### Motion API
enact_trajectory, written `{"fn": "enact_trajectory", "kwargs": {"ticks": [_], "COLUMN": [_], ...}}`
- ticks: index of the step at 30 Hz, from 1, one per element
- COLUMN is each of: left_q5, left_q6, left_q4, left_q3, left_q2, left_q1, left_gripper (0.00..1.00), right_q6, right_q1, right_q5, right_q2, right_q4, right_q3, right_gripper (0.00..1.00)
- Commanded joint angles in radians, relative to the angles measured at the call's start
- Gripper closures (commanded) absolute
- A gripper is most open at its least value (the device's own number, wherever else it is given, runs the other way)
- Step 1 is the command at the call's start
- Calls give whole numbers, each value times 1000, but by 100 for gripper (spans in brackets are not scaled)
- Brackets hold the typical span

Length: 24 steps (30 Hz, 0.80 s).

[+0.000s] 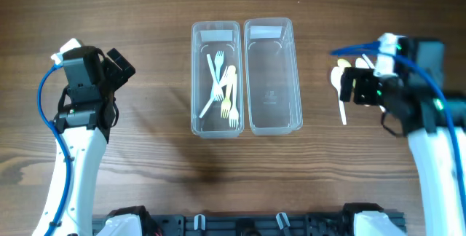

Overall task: Pack container
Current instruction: 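Raise the left gripper to rest and move the right gripper over the spoons, then lower the right gripper onto a white spoon and grasp it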

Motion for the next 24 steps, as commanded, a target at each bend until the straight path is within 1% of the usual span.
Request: {"fn": "enact_trajectory", "kwargs": {"ticks": [1,10,12,16,17,24], "left_q5": [-12,-12,-12,-12,-12,-12], "left_q6": [19,19,19,19,19,19], "left_q4": [2,2,2,2,2,2], "left_q3": [0,0,0,0,0,0], "left_q2": [-8,-8,-8,-8,-8,-8], "left_q1": [5,5,5,5,5,5], "left_gripper": [0,0,0,0,0,0], "right_q6": [-18,-56,-57,-60,-60,-60], "right_q1": [-2,-2,-2,-2,-2,-2], "right_q5": [7,5,5,5,5,16], "right_q2": [106,290,330,394,409,481], "right_q4": [-7,12,25,43,51,133], "right_q3": [24,23,23,22,20,-8], "right_gripper": [0,2,5,27,31,32]}}
